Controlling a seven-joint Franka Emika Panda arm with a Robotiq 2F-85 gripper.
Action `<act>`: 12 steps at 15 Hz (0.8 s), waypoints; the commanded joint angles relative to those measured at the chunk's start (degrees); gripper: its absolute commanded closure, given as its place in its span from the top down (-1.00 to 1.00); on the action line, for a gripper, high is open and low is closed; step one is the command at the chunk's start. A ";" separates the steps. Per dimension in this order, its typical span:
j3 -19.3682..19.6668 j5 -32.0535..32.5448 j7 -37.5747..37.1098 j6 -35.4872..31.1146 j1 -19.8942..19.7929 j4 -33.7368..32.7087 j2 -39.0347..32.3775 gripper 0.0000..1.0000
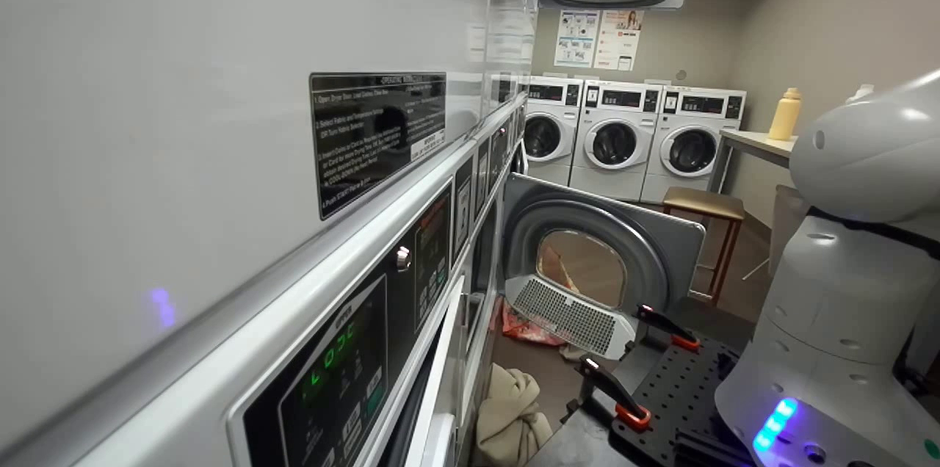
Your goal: Open the machine
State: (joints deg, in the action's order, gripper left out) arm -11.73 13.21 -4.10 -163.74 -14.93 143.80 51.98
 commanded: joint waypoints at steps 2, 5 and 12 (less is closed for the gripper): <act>-3.48 0.48 -5.17 -4.68 -6.63 -2.29 0.25 1.00; -5.18 0.26 -7.44 -6.85 -11.72 -3.55 0.43 1.00; -10.62 1.55 -10.56 -5.03 -27.75 -4.36 4.23 1.00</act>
State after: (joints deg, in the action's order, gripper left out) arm -19.81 13.20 -12.19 -169.62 -35.18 140.00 54.15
